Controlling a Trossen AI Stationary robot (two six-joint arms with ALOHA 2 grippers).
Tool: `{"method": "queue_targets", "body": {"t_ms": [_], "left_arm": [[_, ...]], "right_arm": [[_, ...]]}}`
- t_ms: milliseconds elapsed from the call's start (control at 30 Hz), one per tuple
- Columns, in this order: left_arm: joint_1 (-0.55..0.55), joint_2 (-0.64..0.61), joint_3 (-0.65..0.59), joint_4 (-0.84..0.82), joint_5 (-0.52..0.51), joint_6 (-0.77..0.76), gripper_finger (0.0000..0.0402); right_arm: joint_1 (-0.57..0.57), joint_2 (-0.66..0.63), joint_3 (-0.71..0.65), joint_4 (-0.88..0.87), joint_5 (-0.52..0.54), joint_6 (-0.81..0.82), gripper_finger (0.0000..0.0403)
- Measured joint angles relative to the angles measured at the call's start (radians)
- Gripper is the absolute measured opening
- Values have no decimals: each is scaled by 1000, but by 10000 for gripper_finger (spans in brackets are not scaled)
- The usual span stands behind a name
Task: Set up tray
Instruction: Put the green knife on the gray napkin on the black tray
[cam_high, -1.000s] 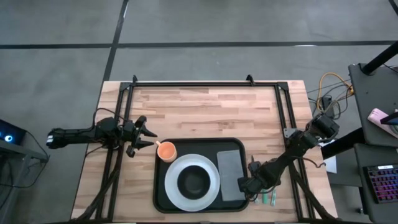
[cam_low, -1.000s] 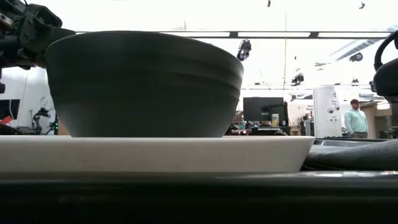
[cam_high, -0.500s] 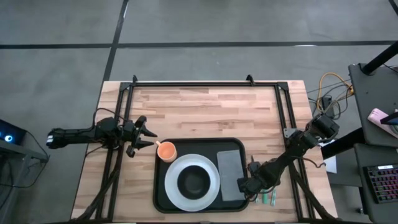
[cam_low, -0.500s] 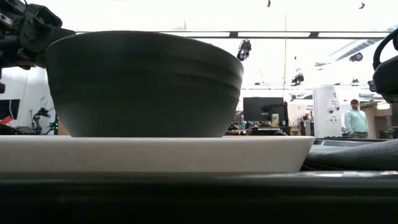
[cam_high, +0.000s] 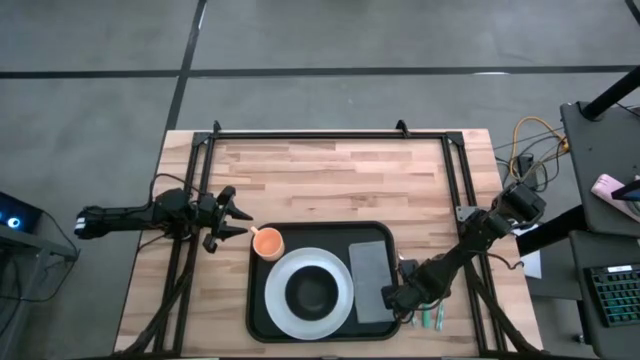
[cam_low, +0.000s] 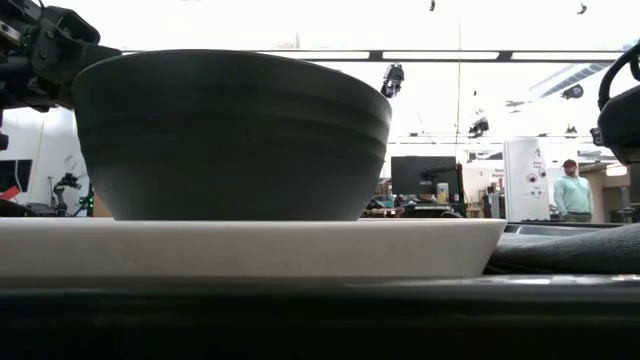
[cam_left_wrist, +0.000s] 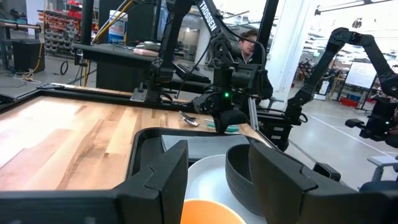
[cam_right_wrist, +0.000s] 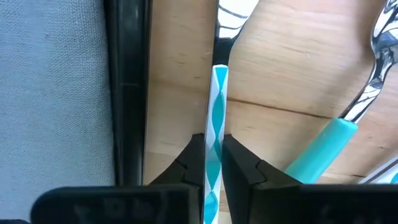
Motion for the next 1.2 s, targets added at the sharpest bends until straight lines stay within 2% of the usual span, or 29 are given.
{"method": "queue_targets", "body": {"t_ms": [333, 733, 1067, 1200], "left_arm": [[0, 0, 0, 0, 0, 0, 151], [0, 0, 0, 0, 0, 0, 151], [0, 0, 0, 0, 0, 0, 151], [0, 0, 0, 0, 0, 0, 151]], "right_arm": [[2, -42, -6, -30, 22, 19, 19], [7, -192, -4, -68, 178, 83, 18], [7, -285, -1, -12, 360, -17, 18], [7, -308, -2, 9, 394, -27, 18]]}}
